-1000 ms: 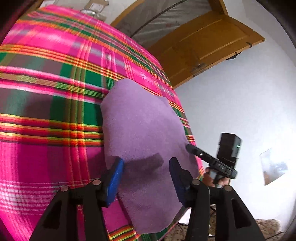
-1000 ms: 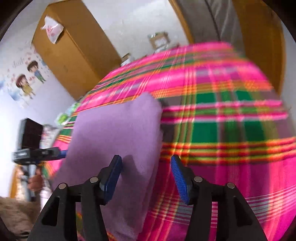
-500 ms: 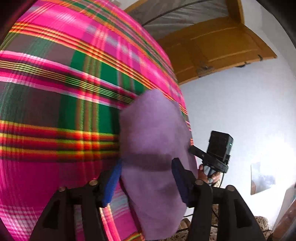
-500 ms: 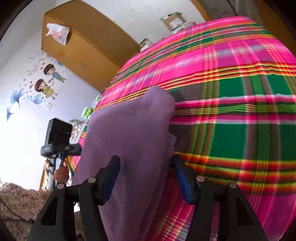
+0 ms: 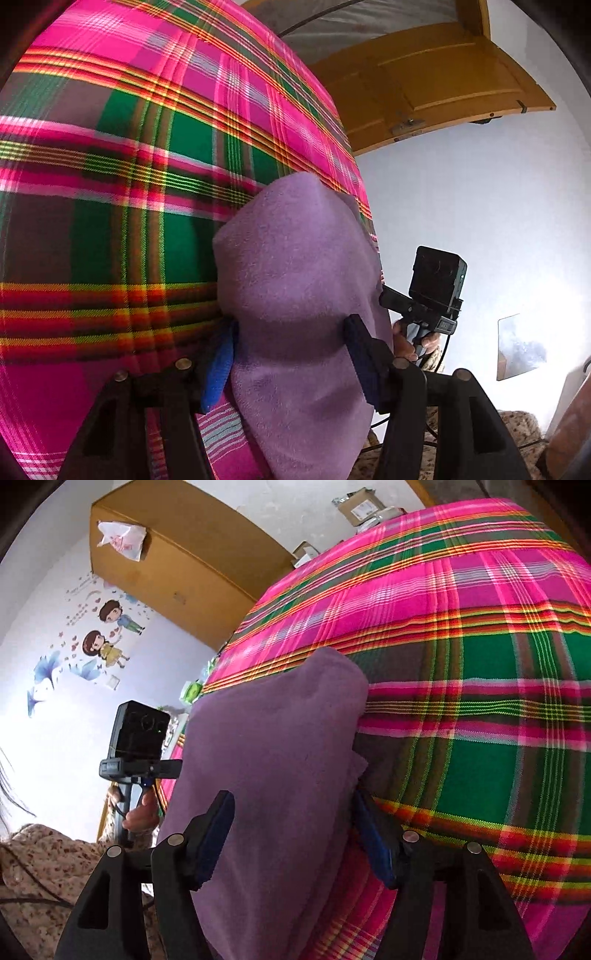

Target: Fold clothes

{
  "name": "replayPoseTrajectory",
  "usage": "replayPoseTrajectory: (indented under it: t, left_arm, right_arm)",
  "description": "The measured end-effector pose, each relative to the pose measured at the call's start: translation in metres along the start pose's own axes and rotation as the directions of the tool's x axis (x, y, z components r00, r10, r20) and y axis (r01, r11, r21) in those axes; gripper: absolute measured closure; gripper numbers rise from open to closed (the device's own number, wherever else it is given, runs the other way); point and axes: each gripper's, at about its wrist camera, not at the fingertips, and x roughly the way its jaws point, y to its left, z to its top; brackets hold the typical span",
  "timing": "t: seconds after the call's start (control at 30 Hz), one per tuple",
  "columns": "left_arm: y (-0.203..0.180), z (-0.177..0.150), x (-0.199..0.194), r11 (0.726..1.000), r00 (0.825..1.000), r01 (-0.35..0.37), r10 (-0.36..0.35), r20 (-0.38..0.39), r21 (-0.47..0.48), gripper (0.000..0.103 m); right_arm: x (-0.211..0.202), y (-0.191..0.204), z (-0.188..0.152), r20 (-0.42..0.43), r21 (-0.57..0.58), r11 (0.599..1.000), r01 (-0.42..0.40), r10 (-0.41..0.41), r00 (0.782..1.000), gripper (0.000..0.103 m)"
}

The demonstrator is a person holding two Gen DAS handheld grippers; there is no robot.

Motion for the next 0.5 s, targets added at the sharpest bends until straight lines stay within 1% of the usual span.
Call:
replayPoseTrajectory:
  t: [0.07, 0.13, 0.2, 0.23, 0.27, 0.33, 0.37, 0.47, 0.5]
  left_arm:
    - [-0.003, 0.000, 0.002, 1.000, 1.000, -0.004, 0.004, 0.003, 0.008, 0.044]
    - [-0.004, 0.000, 0.002, 1.000, 1.000, -0.010, 0.010, 0.007, 0.007, 0.046]
    - [-0.006, -0.001, 0.003, 1.000, 1.000, -0.016, 0.016, 0.010, 0.006, 0.048]
    - [-0.006, -0.001, 0.003, 1.000, 1.000, -0.019, 0.019, 0.012, 0.006, 0.050]
    - [-0.007, -0.001, 0.003, 1.000, 1.000, -0.022, 0.022, 0.014, 0.005, 0.051]
    - [-0.008, -0.002, 0.003, 1.000, 0.999, -0.028, 0.028, 0.018, 0.004, 0.053]
    - [-0.009, -0.002, 0.004, 0.999, 0.999, -0.031, 0.031, 0.019, 0.004, 0.053]
    - [-0.011, -0.003, 0.004, 0.999, 0.999, -0.041, 0.041, 0.025, 0.002, 0.055]
    - [-0.015, -0.004, 0.005, 0.999, 0.998, -0.048, 0.047, 0.032, 0.016, 0.057]
  right_arm:
    - [0.002, 0.006, 0.001, 0.003, -0.015, 0.999, 0.029, -0.029, 1.000, 0.035]
    - [0.005, 0.013, -0.002, 0.009, -0.051, 0.996, 0.078, -0.077, 0.997, 0.039]
    - [0.004, 0.015, -0.004, 0.021, -0.066, 0.991, 0.113, -0.112, 0.993, 0.048]
    - [0.004, 0.013, -0.005, 0.028, -0.056, 0.992, 0.117, -0.115, 0.993, 0.050]
    - [0.003, 0.011, -0.005, 0.035, -0.044, 0.992, 0.118, -0.117, 0.993, 0.056]
    - [0.004, 0.009, -0.006, 0.041, -0.024, 0.993, 0.113, -0.112, 0.993, 0.061]
    - [0.005, 0.011, -0.006, 0.039, -0.023, 0.993, 0.113, -0.112, 0.993, 0.066]
    - [0.008, 0.015, -0.004, 0.044, -0.025, 0.991, 0.131, -0.130, 0.991, 0.071]
    - [0.007, 0.017, -0.004, 0.048, -0.025, 0.990, 0.136, -0.134, 0.990, 0.073]
